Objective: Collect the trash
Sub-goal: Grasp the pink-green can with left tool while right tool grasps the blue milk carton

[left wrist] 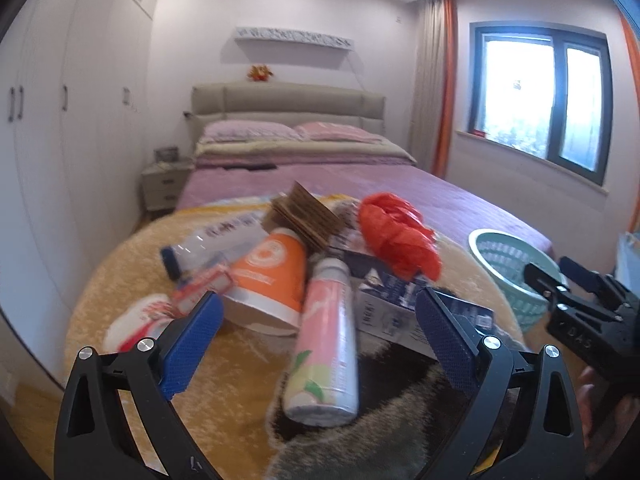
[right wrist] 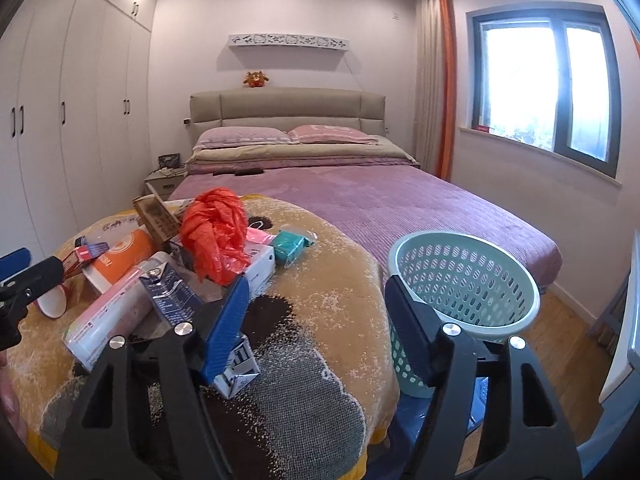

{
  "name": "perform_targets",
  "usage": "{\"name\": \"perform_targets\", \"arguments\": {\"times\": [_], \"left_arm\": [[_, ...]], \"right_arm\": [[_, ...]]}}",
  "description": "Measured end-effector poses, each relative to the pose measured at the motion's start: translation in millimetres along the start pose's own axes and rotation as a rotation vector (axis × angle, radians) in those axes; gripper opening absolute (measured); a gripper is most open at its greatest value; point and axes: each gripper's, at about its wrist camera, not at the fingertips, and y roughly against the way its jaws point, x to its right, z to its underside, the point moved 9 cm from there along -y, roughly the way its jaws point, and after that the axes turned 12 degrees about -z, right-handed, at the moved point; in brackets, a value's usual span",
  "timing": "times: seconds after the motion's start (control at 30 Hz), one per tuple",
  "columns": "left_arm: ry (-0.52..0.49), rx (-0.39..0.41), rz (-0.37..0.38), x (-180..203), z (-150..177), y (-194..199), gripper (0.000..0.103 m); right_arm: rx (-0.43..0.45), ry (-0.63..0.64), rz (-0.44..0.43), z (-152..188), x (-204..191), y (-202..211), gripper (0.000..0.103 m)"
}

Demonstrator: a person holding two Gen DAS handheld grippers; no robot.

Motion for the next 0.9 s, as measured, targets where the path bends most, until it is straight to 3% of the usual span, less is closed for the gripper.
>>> {"name": "perform_targets", "arguments": {"times": [0.1, 0.2, 0.23, 0.3, 0.37, 0.5, 0.6, 0.9], "left_arm": [[0.02, -0.049, 0.042, 2.5, 4.8, -6.6, 0.093], [0.012, -0.097, 0.07, 8.8, 8.9, -16.4, 0.093], [0.001, -0.122, 0.084, 12.5, 11.1, -21.5, 0.093], [-0.004, -0.162, 0.09, 16.0, 15.4, -30.8, 0.091], [-0.008, -0.209, 0.079, 15.5, 21.6, -42.6, 0.088], [0.014, -0.317, 0.086, 11.3, 36.8, -64.7, 0.08], [0.033, -0.373, 0.1, 9.4, 46.7, -76.6, 0.066], [0.052, -0.423, 0.125, 10.9, 57.3, -88.2, 0.049]], "right_arm": [[-0.015, 0.027, -0.035, 1.7, -8.3, -3.4, 0.034], [-0.032, 0.025, -0.102, 3.7, -16.3, -7.2, 0.034], [-0.054, 0.01, -0.155, 5.5, -20.5, -11.3, 0.036], [-0.089, -0.011, -0.21, 8.6, -25.9, -19.3, 0.054], [-0.097, -0.012, -0.229, 8.5, -29.2, -25.3, 0.066], [-0.123, 0.02, -0.273, 9.4, -39.6, -34.5, 0.066], [-0.167, 0.038, -0.303, 15.9, -45.7, -46.3, 0.066], [-0.252, 0.078, -0.368, 28.9, -66.6, -74.3, 0.066]]}}
